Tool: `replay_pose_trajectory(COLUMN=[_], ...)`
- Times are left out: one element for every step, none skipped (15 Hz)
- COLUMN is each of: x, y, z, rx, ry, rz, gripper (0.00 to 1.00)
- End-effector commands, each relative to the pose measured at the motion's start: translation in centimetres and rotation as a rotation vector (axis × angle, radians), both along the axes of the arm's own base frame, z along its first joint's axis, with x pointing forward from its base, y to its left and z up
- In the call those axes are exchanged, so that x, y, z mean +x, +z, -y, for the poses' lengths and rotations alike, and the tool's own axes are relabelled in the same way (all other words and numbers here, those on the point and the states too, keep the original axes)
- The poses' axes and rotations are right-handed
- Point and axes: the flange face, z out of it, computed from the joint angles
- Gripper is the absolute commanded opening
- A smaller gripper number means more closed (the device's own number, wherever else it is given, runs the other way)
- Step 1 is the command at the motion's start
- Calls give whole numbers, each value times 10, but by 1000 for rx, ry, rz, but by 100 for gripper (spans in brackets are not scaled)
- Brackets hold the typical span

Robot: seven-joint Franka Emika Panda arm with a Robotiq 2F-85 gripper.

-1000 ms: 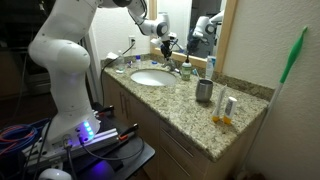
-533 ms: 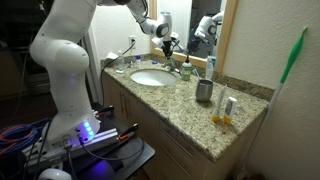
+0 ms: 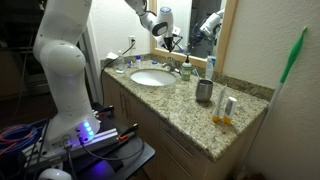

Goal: Open the tap

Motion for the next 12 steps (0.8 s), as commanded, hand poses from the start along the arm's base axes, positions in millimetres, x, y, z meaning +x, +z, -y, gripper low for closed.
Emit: replay_pose_trajectory(x=[-20,-23,-26,-28,-29,-29,-28,-27,-26,-24,-22,-19], y=[19,20,16,13,5,0,-4,-9,-13,-17,-20,-24], z=[3,3,2,1,0,-1,-1,1,1,1,0,-3], rx=[50,53,41,37,21,8,-6,-32,-51,-71,-97,-117], ry=[50,74,90,106,117,131,140,137,139,141,136,133], rz=[11,-27,-73,-111,-158,-191,-216,-242,-265,-287,-303,-305], gripper=[54,56,62,69,76,84,90,97,99,100,100,100])
